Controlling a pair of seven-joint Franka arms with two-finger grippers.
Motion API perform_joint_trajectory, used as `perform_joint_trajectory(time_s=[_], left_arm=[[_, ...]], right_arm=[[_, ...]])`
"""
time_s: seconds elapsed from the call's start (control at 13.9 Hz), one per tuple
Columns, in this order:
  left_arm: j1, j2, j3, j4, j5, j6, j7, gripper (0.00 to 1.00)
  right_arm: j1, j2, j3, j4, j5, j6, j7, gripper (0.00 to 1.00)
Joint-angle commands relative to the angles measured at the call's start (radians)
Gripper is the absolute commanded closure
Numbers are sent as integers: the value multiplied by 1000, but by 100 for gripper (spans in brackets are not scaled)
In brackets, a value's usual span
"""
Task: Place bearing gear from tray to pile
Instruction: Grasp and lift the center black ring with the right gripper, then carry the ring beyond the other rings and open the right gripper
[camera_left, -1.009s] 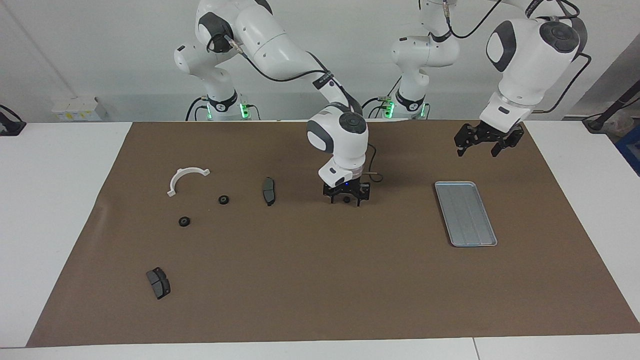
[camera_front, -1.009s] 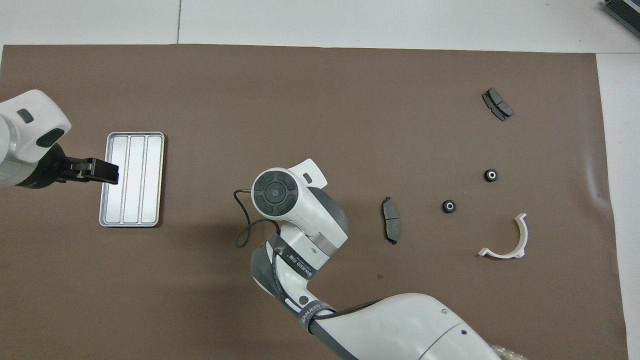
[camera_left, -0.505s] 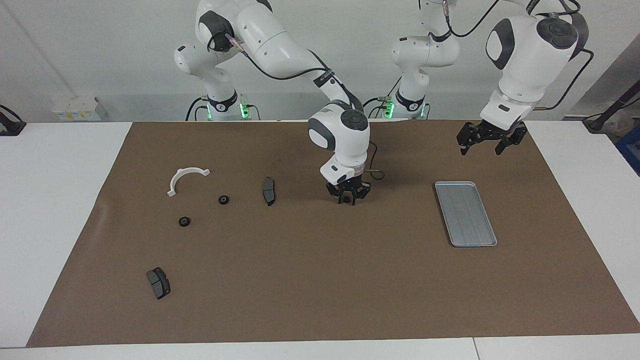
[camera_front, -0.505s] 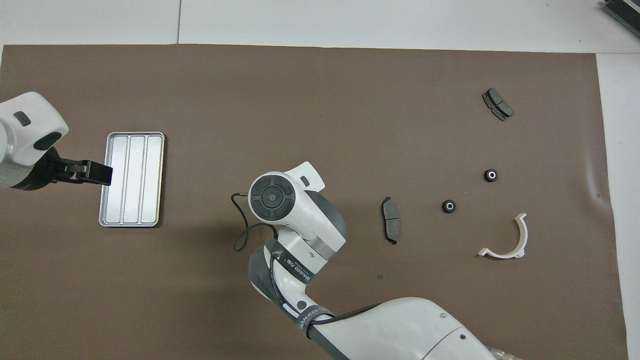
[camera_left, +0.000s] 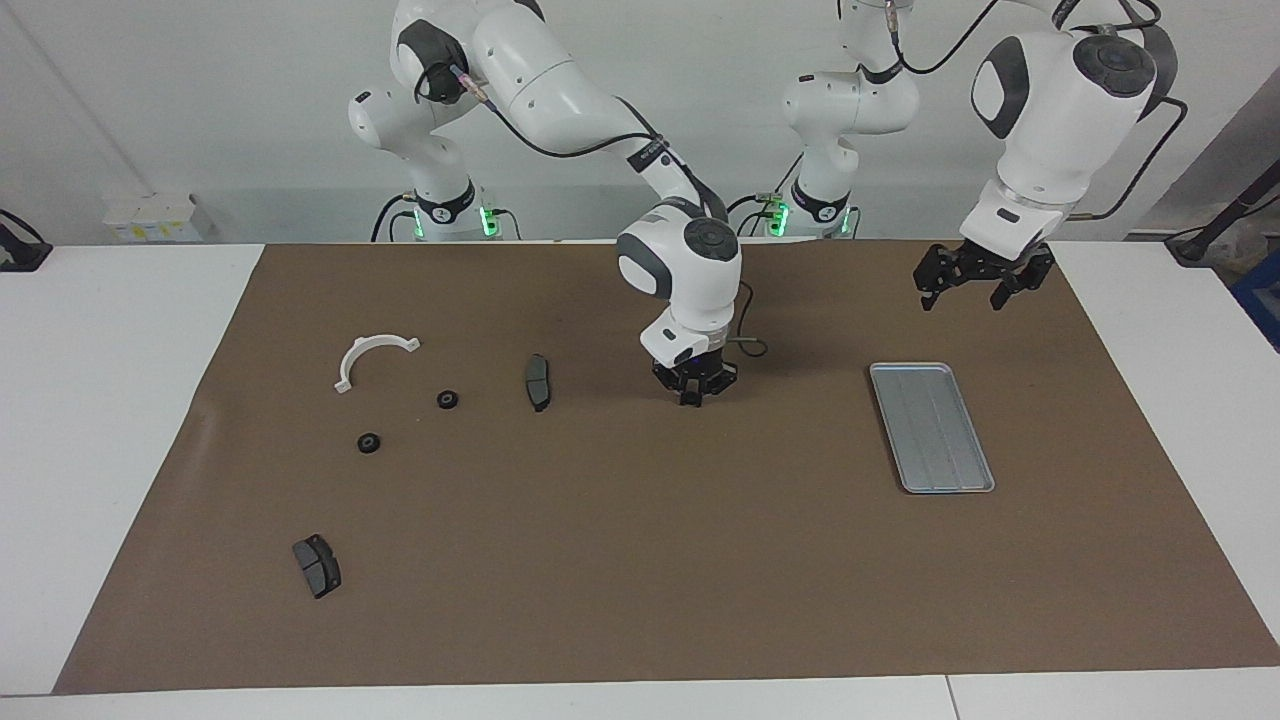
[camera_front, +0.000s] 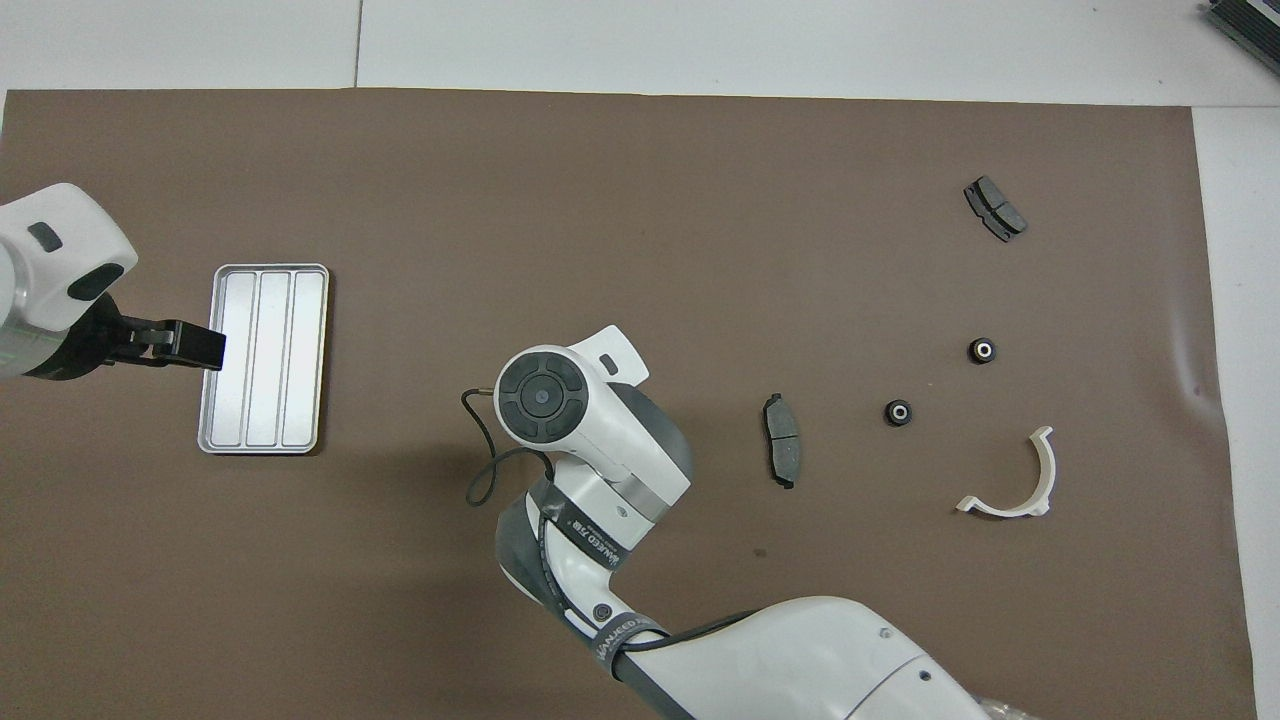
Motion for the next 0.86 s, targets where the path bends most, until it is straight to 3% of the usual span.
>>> perform_joint_trajectory(time_s=[0.0,0.29,0.79], left_arm=[[-5,-31,7,-34,14,25,2,0],[-7,-31,7,-34,14,25,1,0],[-11,-31,7,-34,14,26,-2,0]], right_arm=[[-54,-81,2,-33,-9,-63,-62,100],[-188,-136,2,-49,2,-79,-204,100],[-452,-97,2,-35,0,8,-526,100]])
